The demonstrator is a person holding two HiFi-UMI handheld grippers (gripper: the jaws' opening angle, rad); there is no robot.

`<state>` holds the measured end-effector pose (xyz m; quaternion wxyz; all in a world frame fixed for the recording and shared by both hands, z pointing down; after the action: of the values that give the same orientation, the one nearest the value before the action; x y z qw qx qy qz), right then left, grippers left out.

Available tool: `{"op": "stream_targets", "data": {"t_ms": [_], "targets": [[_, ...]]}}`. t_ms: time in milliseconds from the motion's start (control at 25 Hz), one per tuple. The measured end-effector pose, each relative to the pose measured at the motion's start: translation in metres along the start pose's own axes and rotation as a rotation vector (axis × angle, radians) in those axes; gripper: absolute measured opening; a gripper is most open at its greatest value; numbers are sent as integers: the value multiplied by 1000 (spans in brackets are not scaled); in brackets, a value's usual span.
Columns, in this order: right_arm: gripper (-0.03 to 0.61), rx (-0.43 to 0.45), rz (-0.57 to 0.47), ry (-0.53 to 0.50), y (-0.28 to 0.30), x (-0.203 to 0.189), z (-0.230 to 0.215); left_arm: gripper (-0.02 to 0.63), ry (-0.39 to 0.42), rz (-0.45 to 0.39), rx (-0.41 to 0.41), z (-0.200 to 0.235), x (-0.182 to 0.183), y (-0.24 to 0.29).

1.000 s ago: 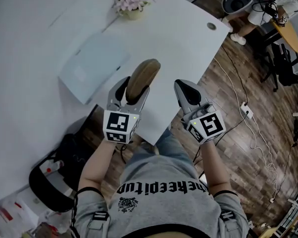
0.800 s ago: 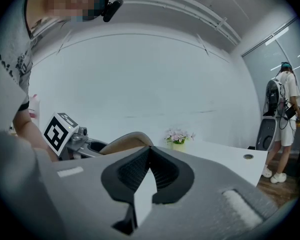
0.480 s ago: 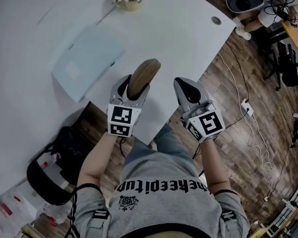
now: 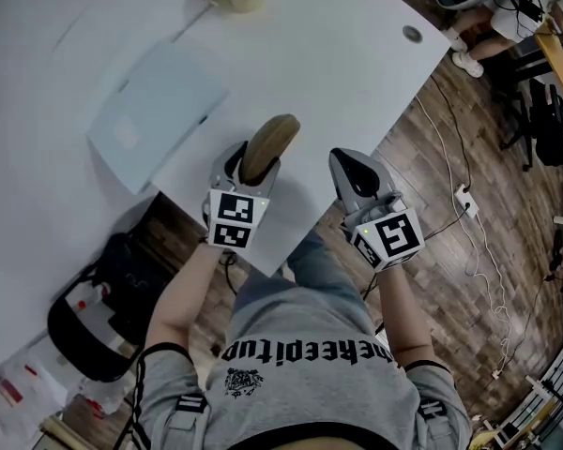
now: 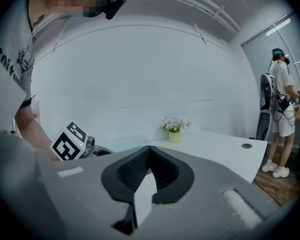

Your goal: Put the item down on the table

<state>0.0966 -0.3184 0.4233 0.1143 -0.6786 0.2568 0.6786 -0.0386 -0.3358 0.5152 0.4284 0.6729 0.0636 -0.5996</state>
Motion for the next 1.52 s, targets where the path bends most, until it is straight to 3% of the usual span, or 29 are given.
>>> {"op": "stream_targets", "data": {"t_ms": [880,1280,1520], "targets": [[2,26,52,-16,15,-14,-13,295,-51,173,5,11,-36,32],[2,25,37,-16,8,-10,-8,325,-44,186,-19,12,-38,31],[2,27,24,-17,-1,-7,3,313,-20,133,-5,8,-27,9]]}}
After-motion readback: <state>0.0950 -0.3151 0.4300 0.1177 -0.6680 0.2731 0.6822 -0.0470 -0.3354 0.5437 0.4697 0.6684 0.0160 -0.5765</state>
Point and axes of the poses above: the fingertips, and each gripper's own axes: y forward along the fingers, z to its left, x out of its top, the point moved 2 cm from there along -y, backward along the fingers, and after that the axes turned 12 degrees about -x, right-handed, at the moved point
